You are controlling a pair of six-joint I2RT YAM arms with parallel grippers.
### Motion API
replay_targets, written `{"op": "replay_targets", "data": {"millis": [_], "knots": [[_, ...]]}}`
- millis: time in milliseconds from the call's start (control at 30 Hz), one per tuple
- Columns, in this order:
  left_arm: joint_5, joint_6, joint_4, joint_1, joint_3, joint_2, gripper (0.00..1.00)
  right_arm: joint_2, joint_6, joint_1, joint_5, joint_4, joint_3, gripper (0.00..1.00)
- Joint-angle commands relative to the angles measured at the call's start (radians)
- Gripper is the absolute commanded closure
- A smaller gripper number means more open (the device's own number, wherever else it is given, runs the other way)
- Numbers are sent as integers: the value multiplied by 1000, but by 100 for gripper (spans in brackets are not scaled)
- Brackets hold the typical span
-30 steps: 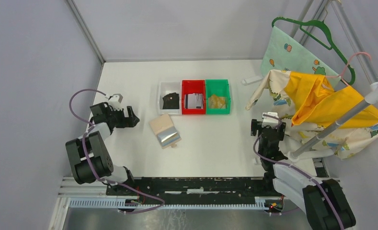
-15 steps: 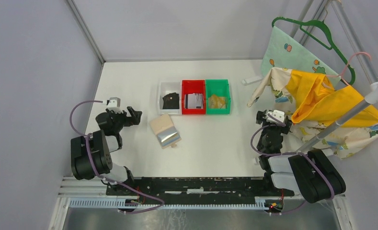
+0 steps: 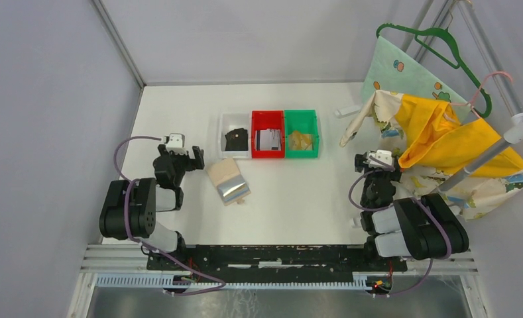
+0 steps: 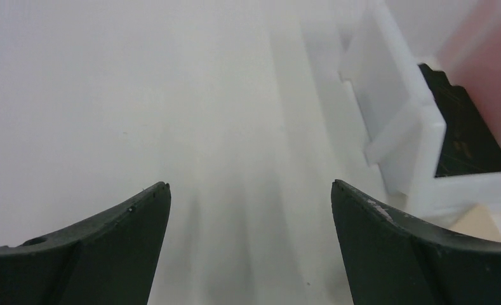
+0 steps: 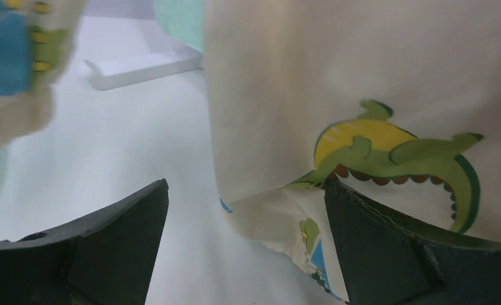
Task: Take the credit cards out of the card holder
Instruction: Reset both arms
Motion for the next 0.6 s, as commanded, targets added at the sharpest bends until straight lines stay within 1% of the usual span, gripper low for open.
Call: {"op": "replay_targets", "data": {"millis": [0,67,133,200,267,567], "knots": [[-96,6,227,22,-25,67,0,-29,82,-86,-95,-50,-115,2],[-91,24,128,23,-11,34,0,-29,80,-86,-95,-47,-114,2],[-91,9,195,23,-27,52,0,-32,81,-85,-98,-53,-115,2],[-90,17,161,23,-24,35,0,-30,78,-84,-101,-51,-115,2],[-90,13,180,23,-26,42,0,-30,78,-84,-101,-51,-115,2],[-90,13,174,22,-25,40,0,-29,76,-84,-105,-47,-116,2]]}}
